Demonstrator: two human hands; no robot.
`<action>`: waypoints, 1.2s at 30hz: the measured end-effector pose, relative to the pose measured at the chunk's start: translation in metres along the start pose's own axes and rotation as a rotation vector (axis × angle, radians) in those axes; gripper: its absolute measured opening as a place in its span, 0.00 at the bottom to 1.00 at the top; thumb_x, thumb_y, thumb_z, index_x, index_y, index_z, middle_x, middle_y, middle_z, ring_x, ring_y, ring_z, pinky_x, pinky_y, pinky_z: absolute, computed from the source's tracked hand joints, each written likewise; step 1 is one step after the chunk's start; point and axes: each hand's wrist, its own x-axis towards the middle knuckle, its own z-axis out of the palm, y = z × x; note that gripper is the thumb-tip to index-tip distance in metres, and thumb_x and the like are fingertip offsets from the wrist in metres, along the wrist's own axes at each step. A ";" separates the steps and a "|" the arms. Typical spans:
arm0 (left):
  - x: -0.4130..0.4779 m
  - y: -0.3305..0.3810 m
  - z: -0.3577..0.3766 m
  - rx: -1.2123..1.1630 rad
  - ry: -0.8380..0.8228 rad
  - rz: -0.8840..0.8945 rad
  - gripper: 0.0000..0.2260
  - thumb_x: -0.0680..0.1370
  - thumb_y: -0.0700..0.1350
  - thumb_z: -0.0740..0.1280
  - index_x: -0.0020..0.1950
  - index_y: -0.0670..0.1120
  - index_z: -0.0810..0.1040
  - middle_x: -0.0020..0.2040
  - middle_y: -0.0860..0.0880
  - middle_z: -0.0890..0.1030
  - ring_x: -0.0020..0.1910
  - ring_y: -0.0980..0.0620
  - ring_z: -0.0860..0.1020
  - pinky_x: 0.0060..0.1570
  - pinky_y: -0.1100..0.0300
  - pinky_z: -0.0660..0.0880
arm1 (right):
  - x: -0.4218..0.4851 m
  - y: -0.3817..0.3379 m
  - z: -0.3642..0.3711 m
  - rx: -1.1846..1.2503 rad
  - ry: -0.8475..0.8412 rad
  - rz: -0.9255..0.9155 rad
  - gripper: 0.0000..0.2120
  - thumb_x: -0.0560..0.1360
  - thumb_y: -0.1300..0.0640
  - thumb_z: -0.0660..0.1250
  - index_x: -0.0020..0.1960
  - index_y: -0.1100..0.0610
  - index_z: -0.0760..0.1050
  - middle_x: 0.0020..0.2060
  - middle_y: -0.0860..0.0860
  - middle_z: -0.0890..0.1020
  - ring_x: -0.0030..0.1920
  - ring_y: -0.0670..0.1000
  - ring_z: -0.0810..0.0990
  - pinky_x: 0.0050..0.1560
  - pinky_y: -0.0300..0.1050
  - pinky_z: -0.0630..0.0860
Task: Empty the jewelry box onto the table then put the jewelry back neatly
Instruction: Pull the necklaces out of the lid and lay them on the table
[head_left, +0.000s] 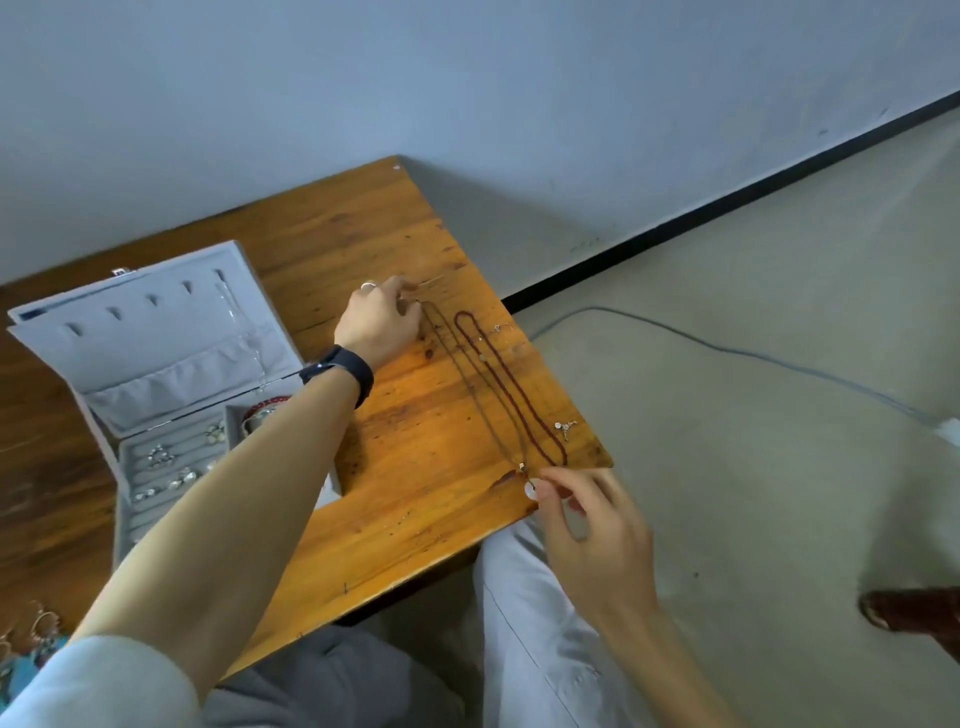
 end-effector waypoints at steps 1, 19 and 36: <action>-0.010 0.002 -0.005 0.009 0.012 0.018 0.17 0.80 0.50 0.62 0.68 0.51 0.75 0.61 0.44 0.77 0.56 0.44 0.78 0.52 0.51 0.78 | 0.005 -0.004 -0.002 -0.006 -0.008 -0.022 0.06 0.77 0.53 0.68 0.52 0.51 0.82 0.45 0.42 0.79 0.46 0.43 0.78 0.43 0.30 0.73; -0.164 -0.076 -0.082 0.237 0.248 -0.007 0.19 0.81 0.52 0.61 0.72 0.57 0.71 0.73 0.49 0.71 0.73 0.46 0.66 0.70 0.48 0.65 | 0.105 -0.127 0.095 -0.315 -0.406 -0.509 0.14 0.80 0.49 0.62 0.63 0.49 0.79 0.61 0.44 0.80 0.66 0.46 0.72 0.62 0.45 0.75; -0.094 -0.151 -0.181 0.341 0.407 -0.153 0.34 0.75 0.49 0.66 0.79 0.57 0.58 0.81 0.43 0.55 0.80 0.39 0.48 0.75 0.38 0.50 | 0.160 -0.204 0.198 -0.234 -0.503 -0.298 0.18 0.79 0.46 0.63 0.66 0.51 0.73 0.69 0.52 0.73 0.65 0.55 0.75 0.62 0.50 0.76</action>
